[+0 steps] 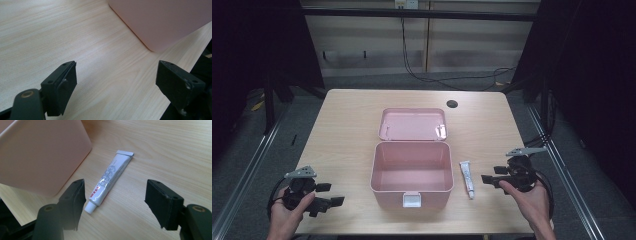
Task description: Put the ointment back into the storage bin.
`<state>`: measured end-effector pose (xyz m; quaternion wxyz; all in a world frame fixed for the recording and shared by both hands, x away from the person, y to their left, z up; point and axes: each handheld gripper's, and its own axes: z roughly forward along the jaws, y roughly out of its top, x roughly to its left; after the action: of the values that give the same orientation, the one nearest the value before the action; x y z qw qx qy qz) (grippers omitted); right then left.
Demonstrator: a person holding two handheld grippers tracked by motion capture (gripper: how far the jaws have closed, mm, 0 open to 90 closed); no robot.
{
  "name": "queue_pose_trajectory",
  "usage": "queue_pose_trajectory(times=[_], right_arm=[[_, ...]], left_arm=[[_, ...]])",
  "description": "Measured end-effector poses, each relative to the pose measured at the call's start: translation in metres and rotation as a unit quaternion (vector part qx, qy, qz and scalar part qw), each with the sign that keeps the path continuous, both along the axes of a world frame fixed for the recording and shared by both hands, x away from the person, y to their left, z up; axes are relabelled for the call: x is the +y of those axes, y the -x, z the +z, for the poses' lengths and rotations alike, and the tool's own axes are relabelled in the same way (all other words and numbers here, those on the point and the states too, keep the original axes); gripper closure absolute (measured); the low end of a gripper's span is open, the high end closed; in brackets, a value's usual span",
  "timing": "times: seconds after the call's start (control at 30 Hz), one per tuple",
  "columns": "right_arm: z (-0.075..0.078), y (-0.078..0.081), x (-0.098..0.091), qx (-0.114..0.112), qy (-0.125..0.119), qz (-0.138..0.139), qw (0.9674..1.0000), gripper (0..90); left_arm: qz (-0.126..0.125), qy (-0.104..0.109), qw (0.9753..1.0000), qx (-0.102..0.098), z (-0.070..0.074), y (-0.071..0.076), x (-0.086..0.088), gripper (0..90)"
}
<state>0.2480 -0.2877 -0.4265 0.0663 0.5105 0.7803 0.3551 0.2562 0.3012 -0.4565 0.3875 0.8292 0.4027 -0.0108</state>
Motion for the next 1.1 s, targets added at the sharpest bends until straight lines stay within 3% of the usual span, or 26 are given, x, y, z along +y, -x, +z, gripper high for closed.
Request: queue_pose_trajectory(times=[0.33, 0.43, 0.7, 0.83, 1.1], right_arm=[[0.01, -0.015, 0.01, 0.022, 0.009, 0.02, 0.9995, 30.1], [0.012, -0.021, 0.016, 0.031, 0.017, 0.042, 0.9985, 30.4], [0.016, -0.032, 0.027, 0.053, 0.024, 0.066, 0.9961, 40.0], [0.018, -0.036, 0.032, 0.044, 0.04, 0.074, 0.9955, 41.2], [0.02, -0.046, 0.042, 0.085, 0.042, 0.085, 0.9918, 43.2]], left_arm=[[0.0, -0.001, 1.0, 0.002, -0.001, 0.0, 0.0, 17.1], [0.0, -0.001, 1.0, 0.002, -0.001, 0.0, 0.0, 17.1], [0.001, -0.001, 1.0, 0.0, -0.001, 0.0, 0.0, 17.1], [0.0, -0.002, 1.0, 0.002, -0.001, 0.0, 0.0, 17.1], [0.001, -0.002, 1.0, 0.001, -0.001, 0.0, 0.0, 17.1]])
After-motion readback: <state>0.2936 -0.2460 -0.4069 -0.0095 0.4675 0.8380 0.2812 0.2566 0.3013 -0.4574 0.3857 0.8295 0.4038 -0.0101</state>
